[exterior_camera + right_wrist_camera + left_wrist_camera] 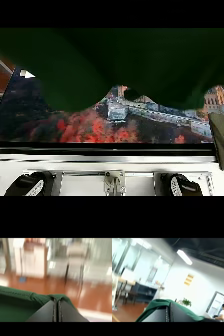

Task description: Fold the shirts.

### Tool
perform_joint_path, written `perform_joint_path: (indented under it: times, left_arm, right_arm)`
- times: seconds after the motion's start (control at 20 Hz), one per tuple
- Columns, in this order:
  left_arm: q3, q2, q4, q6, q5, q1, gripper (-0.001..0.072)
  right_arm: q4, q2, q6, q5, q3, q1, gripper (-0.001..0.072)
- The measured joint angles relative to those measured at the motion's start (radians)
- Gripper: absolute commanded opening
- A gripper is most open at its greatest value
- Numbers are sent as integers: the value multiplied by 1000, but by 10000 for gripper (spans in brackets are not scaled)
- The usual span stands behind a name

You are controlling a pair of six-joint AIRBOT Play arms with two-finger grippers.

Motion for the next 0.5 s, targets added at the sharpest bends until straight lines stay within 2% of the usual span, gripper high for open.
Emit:
perform_joint_path:
  times: [0.2, 0.5]
  left_arm:
    - [39, 8, 188, -119, -124, 1, 32]
    - [-51, 6, 643, -415, -346, 1, 32]
  right_arm:
    - [-52, 35, 35, -26, 61, 0, 64]
    - [-93, -116, 50, 11, 80, 1, 64]
